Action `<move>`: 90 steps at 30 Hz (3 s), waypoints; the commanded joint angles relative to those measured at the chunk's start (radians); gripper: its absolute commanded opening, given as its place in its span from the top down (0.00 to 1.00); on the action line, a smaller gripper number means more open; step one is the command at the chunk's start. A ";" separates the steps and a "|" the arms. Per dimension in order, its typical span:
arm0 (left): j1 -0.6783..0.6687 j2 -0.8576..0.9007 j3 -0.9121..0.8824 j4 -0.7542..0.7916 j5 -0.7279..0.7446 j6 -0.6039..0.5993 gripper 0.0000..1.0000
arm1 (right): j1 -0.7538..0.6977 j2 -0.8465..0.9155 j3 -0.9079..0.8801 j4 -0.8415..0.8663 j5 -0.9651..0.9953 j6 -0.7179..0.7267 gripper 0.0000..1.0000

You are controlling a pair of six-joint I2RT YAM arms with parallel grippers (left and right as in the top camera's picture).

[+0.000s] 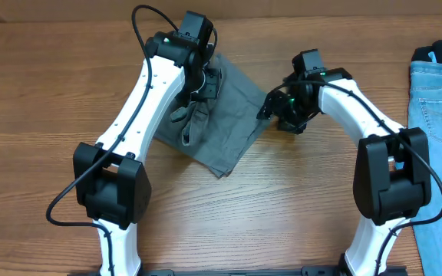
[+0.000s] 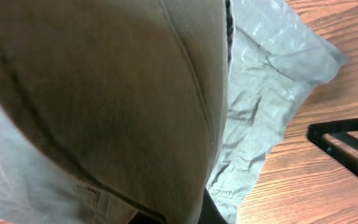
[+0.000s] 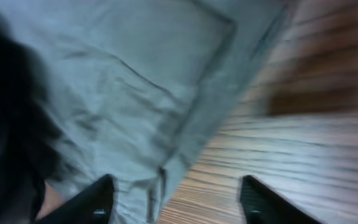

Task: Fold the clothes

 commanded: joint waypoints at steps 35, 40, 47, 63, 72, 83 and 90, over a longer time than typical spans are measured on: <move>-0.126 0.088 0.013 0.067 0.215 0.163 0.38 | -0.031 0.129 0.084 -0.127 0.189 0.023 0.96; -0.126 0.088 0.013 0.082 0.232 0.168 0.24 | -0.058 0.128 0.212 -0.317 0.338 0.018 0.86; -0.125 0.087 0.017 0.085 0.231 0.182 0.16 | -0.093 0.128 0.449 -0.544 0.411 0.016 0.74; 0.192 -0.019 0.215 -0.020 0.090 -0.041 0.04 | -0.071 0.121 0.691 -0.657 0.245 -0.177 0.43; 0.420 -0.010 0.122 -0.151 0.098 -0.063 0.00 | 0.109 0.124 0.691 -0.486 0.246 -0.193 0.18; 0.428 -0.010 0.052 -0.174 0.097 -0.029 0.00 | 0.230 0.196 0.691 -0.443 0.325 -0.185 0.14; 0.423 -0.010 0.051 -0.174 0.097 -0.028 0.00 | 0.229 0.256 0.689 -0.466 0.335 -0.185 0.41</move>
